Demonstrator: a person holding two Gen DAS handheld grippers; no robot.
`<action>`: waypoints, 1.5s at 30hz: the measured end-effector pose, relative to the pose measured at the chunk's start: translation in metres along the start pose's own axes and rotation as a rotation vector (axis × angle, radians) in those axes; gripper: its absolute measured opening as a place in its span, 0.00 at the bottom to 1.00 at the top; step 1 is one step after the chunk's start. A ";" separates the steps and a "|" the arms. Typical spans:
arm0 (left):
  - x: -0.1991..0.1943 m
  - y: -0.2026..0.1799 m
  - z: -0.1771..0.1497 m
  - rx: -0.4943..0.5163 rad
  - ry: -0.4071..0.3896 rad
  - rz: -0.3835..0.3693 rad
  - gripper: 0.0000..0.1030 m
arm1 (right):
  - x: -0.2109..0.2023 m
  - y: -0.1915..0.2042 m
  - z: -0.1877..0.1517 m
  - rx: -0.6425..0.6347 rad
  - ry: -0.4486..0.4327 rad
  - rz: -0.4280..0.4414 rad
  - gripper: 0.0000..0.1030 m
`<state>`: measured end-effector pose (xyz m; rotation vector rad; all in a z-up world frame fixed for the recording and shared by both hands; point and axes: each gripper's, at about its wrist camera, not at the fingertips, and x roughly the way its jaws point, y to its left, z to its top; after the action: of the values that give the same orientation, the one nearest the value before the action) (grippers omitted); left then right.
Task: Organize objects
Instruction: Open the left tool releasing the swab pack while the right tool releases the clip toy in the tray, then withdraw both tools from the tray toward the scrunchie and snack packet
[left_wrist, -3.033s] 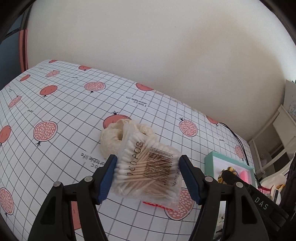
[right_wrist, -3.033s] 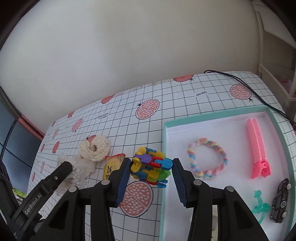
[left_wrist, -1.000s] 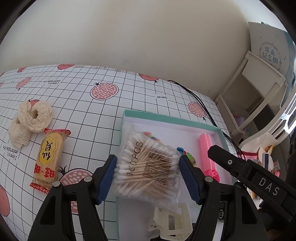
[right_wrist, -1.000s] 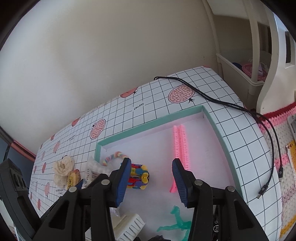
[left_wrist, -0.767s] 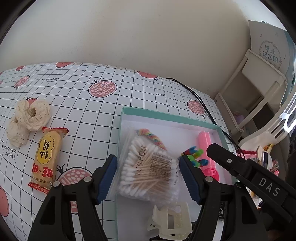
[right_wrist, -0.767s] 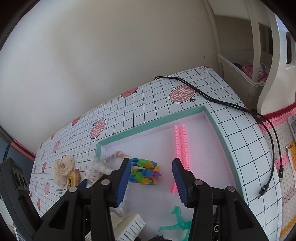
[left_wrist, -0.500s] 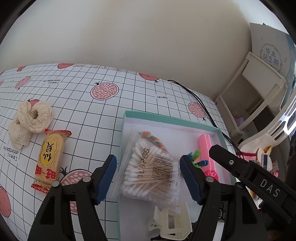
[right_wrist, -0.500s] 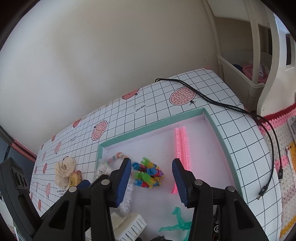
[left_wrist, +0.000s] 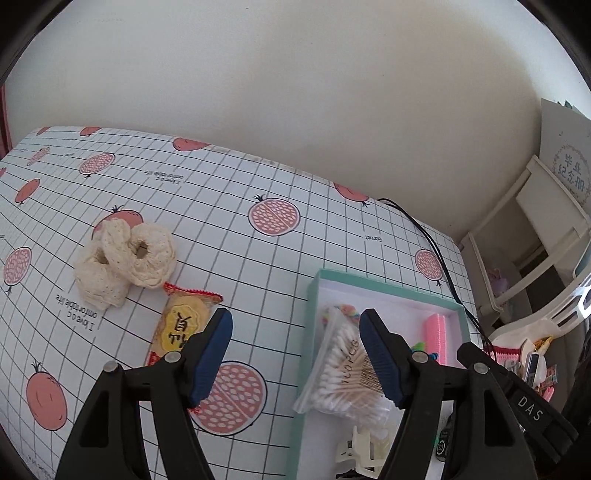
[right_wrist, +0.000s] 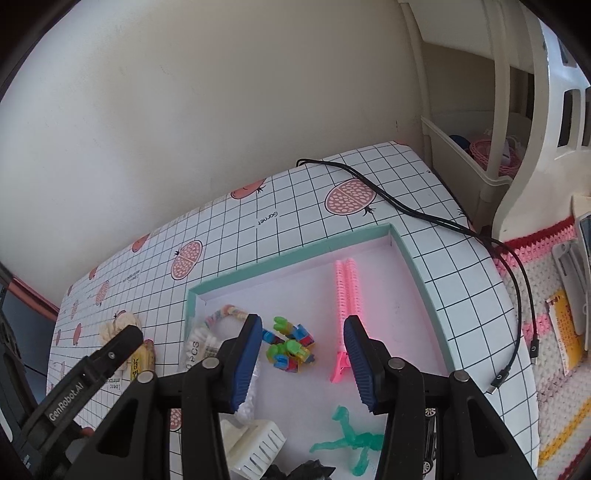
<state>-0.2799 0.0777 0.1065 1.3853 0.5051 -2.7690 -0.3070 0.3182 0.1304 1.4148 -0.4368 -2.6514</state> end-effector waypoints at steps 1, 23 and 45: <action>-0.002 0.002 0.002 -0.002 0.001 0.012 0.77 | -0.001 0.001 0.001 -0.003 0.004 -0.005 0.48; -0.043 0.002 0.024 0.068 -0.025 0.116 0.96 | -0.023 0.037 0.007 -0.121 0.027 -0.075 0.92; -0.062 0.012 0.037 0.086 -0.027 0.124 0.96 | -0.033 0.051 0.005 -0.122 0.016 -0.102 1.00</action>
<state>-0.2693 0.0469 0.1717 1.3430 0.2920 -2.7358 -0.2950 0.2778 0.1749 1.4571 -0.2020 -2.6914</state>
